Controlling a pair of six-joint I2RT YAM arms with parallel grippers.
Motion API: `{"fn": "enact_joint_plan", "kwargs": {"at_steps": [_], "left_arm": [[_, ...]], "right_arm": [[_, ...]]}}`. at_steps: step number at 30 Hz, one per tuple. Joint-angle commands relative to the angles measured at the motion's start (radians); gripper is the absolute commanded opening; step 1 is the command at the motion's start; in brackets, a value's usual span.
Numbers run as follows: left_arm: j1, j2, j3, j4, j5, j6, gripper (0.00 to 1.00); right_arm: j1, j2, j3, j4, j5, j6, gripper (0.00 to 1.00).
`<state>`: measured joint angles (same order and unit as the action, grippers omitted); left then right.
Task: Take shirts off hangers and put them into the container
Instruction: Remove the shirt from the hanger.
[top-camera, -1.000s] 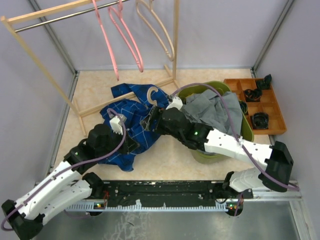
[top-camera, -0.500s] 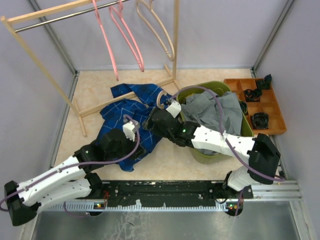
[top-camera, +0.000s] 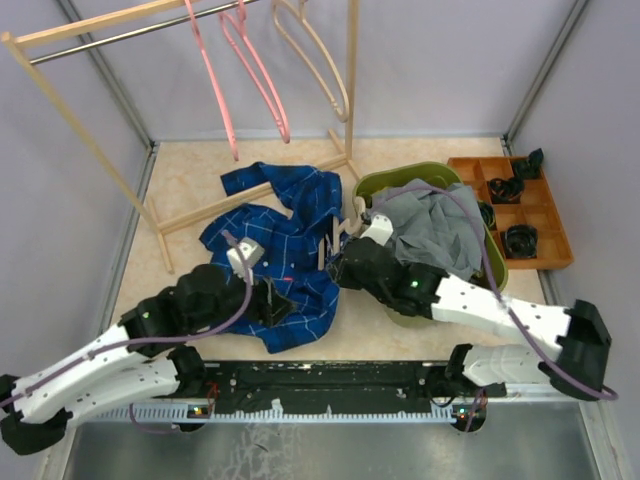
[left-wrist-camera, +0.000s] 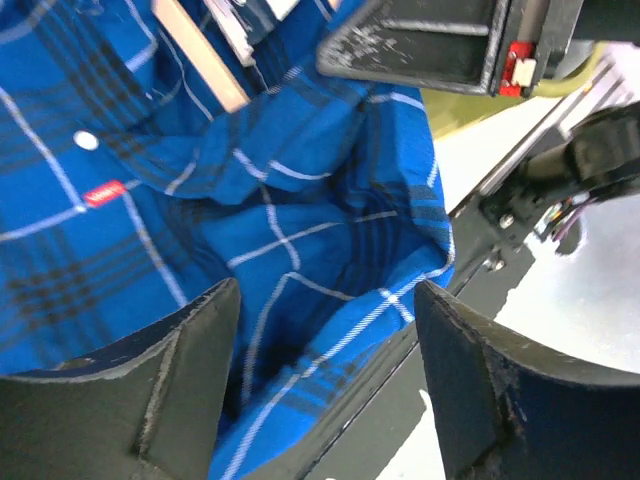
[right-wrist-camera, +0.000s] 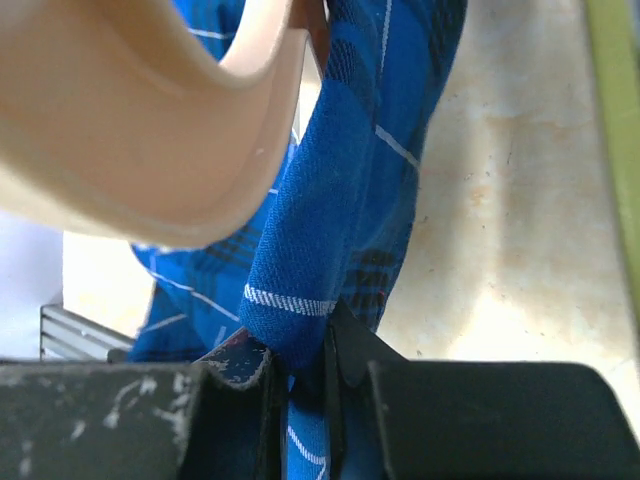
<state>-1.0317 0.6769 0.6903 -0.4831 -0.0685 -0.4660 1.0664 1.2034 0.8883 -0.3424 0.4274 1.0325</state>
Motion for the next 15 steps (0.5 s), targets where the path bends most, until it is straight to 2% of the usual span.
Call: {"fn": "enact_joint_plan", "kwargs": {"at_steps": [1,5,9,11,15], "left_arm": [[-0.003,-0.123,0.069,-0.009,-0.082,0.004,0.78],[-0.003,-0.174,0.129,-0.066,-0.149,0.014,0.83],[-0.003,-0.174,0.178,-0.086,-0.162,0.04,0.84],[-0.004,-0.162,0.184,-0.071,-0.144,0.052,0.84],[-0.004,-0.142,0.192,-0.031,-0.104,0.05,0.84]], "right_arm": [[0.009,-0.178,0.023,-0.054,0.021,-0.197,0.0],[0.009,-0.352,0.025,-0.12,-0.071,-0.393,0.0],[0.007,-0.466,0.095,-0.235,-0.203,-0.567,0.0],[0.009,-0.481,0.158,-0.324,-0.285,-0.628,0.0],[0.007,-0.403,0.294,-0.594,-0.331,-0.672,0.0]]}}
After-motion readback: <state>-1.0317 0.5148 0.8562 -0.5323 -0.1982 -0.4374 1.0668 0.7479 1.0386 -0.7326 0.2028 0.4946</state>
